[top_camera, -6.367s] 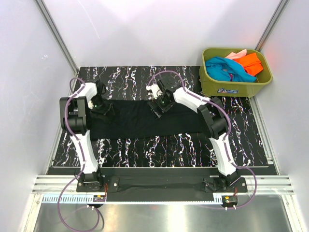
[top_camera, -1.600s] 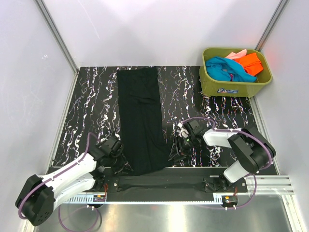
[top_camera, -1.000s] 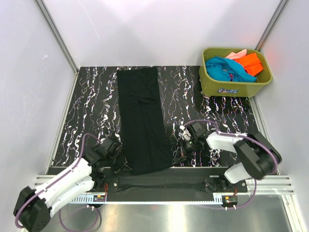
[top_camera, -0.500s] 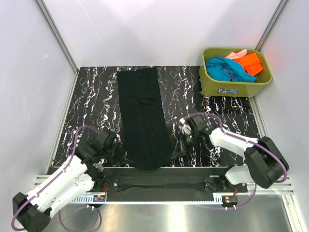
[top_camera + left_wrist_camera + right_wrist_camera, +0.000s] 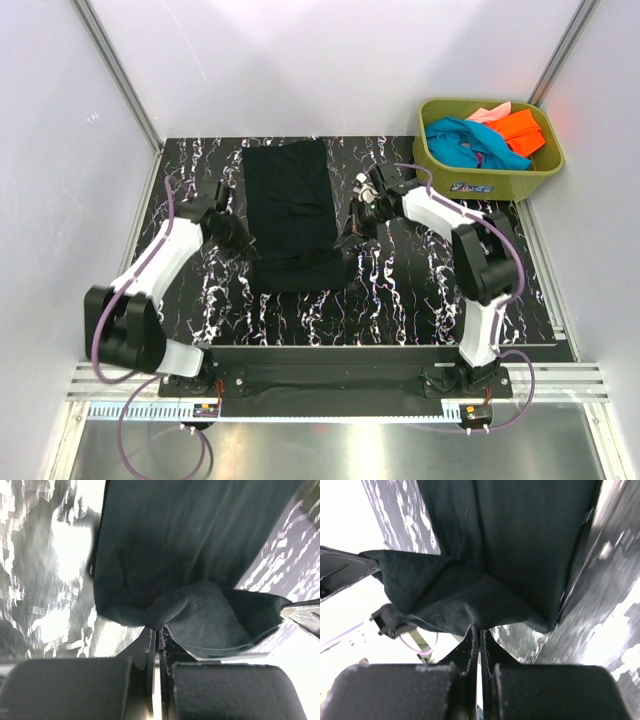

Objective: Fold and stack the t-shirts
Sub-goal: Fold the tshirt

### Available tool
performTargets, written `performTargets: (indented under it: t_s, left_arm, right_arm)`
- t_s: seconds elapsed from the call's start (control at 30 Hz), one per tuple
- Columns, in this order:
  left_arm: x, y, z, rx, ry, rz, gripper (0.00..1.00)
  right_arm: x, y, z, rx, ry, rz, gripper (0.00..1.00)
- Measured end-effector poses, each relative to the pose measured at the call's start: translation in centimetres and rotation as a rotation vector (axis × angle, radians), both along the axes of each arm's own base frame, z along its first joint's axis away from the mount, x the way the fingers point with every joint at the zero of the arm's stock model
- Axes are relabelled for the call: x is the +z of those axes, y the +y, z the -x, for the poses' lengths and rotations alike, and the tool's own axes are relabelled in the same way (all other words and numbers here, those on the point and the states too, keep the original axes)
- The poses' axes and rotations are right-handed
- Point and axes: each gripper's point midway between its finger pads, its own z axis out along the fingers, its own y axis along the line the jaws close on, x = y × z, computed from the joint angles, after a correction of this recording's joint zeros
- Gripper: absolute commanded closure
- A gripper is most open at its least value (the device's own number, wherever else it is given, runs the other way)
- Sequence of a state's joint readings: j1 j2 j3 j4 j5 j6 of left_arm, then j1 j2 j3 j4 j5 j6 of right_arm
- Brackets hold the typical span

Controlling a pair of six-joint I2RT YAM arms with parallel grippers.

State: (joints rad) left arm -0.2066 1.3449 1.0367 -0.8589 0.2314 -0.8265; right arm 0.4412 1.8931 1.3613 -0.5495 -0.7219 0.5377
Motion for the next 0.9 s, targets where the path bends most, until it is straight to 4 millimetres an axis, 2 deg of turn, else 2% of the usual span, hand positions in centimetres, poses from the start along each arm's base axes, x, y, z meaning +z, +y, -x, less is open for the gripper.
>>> performTargets:
  t_s: [0.23,0.37,0.63,0.8,0.9]
  left_arm:
    - [-1.4,0.7,-5.9,-0.034,0.017,-0.009,1.00]
    - [-2.7,1.4,-8.2,-0.024,0.033,-0.003,1.00]
    - [-4.2,2.1,-10.7,-0.001,0.064,0.036,1.00]
    - [-4.2,2.0,-12.6,0.001,0.054,0.052,1.00]
    - [-4.0,2.0,-13.5,0.000,0.041,0.058,1.00]
  right_arm:
    - [-1.6,0.9,-5.7,0.001,0.006,0.015,1.00]
    - [-1.9,1.5,-8.2,0.000,-0.003,0.009,1.00]
    - [-3.7,2.2,-10.6,0.000,0.028,0.001,1.00]
    - [-4.0,2.2,-11.5,-0.008,0.038,-0.010,0.99]
    - [-3.7,2.1,-12.3,-0.017,0.034,-0.023,0.92]
